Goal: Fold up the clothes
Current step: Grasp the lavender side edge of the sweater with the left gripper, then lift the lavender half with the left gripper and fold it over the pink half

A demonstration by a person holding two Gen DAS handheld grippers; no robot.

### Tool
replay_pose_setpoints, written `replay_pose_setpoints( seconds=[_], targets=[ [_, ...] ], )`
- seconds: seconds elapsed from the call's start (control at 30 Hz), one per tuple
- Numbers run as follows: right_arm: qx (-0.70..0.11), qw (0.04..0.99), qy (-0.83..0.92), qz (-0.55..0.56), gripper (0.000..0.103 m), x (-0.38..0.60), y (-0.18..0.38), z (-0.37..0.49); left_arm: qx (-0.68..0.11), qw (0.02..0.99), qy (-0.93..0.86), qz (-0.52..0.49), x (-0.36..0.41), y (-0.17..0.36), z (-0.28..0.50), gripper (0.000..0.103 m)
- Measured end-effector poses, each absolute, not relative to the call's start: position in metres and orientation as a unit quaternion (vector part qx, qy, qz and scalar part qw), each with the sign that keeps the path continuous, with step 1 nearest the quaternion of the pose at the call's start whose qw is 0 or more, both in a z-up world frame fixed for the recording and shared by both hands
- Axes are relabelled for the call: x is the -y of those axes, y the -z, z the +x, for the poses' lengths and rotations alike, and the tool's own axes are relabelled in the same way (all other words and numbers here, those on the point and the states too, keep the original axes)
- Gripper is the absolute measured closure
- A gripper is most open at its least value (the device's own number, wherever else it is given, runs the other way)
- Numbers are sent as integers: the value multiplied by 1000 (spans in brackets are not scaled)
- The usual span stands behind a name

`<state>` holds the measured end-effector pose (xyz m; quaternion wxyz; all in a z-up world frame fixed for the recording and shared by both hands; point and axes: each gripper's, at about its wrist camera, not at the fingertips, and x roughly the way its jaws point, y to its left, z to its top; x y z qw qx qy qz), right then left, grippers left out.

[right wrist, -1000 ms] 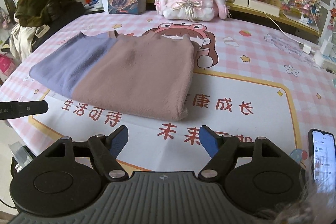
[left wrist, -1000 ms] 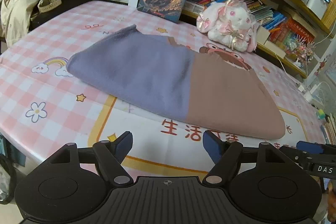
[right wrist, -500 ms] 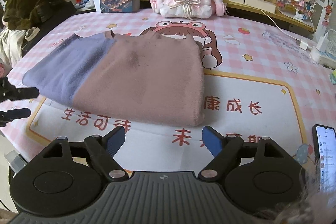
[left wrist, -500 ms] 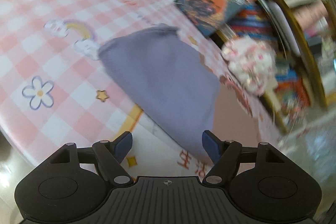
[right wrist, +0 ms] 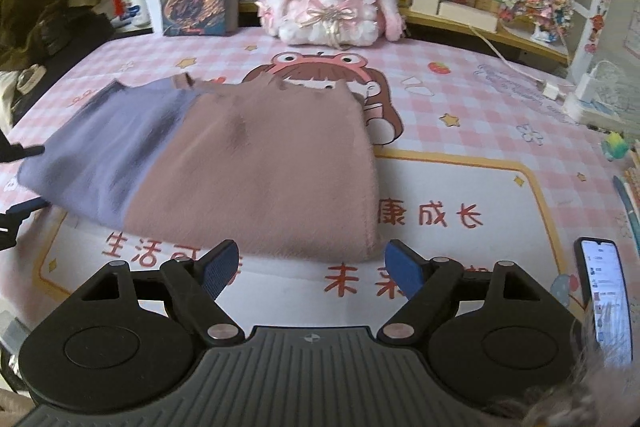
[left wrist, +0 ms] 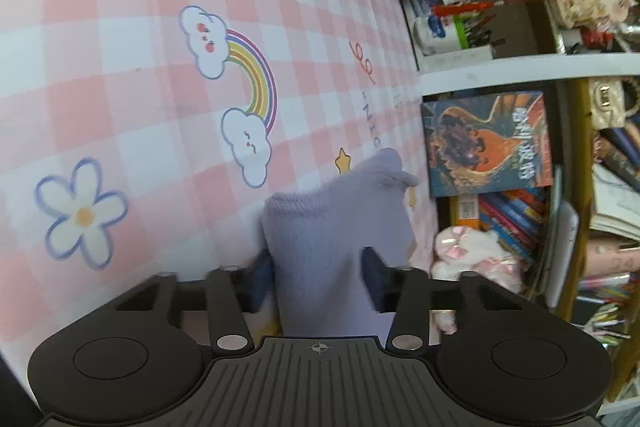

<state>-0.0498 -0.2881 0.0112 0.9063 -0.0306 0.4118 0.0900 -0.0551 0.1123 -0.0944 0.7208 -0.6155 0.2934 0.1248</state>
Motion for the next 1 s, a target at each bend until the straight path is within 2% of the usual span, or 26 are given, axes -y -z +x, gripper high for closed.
replay_pose_setpoints(
  seconds=[0.03, 0.07, 0.13, 0.23, 0.33, 0.4, 0.53, 0.63, 0.7, 0.83, 1.0],
  targets=[
    [-411, 907, -86, -30, 24, 288, -12, -49, -299, 729, -123, -603, -112, 93, -52, 86],
    [-411, 908, -82, -29, 24, 288, -13, -49, -305, 738, -122, -590, -111, 91, -48, 93],
    [-410, 908, -75, -29, 24, 287, -14, -49, -305, 781, -107, -534, -103, 77, -43, 96],
    [-414, 908, -64, -27, 24, 288, -14, -49, -269, 888, -49, -369, -75, 33, -44, 95],
    [-417, 907, -54, -24, 24, 288, -13, -47, -296, 871, -55, -388, -81, 45, -41, 94],
    [-418, 907, -52, -24, 24, 288, -13, -46, -322, 837, -73, -436, -93, 63, -39, 94],
    [-421, 905, -50, -26, 24, 287, -12, -45, -335, 803, -73, -489, -102, 83, -36, 78],
    [-421, 905, -46, -23, 24, 289, -12, -43, -331, 798, -64, -500, -100, 87, -36, 73],
    [-423, 905, -44, -23, 24, 289, -12, -42, -327, 796, -63, -506, -97, 88, -33, 73],
    [-423, 905, -45, -24, 24, 289, -11, -39, -329, 798, -70, -499, -96, 88, -28, 91],
    [-422, 905, -48, -22, 24, 288, -11, -36, -292, 851, -71, -432, -101, 62, -36, 92]
  ],
)
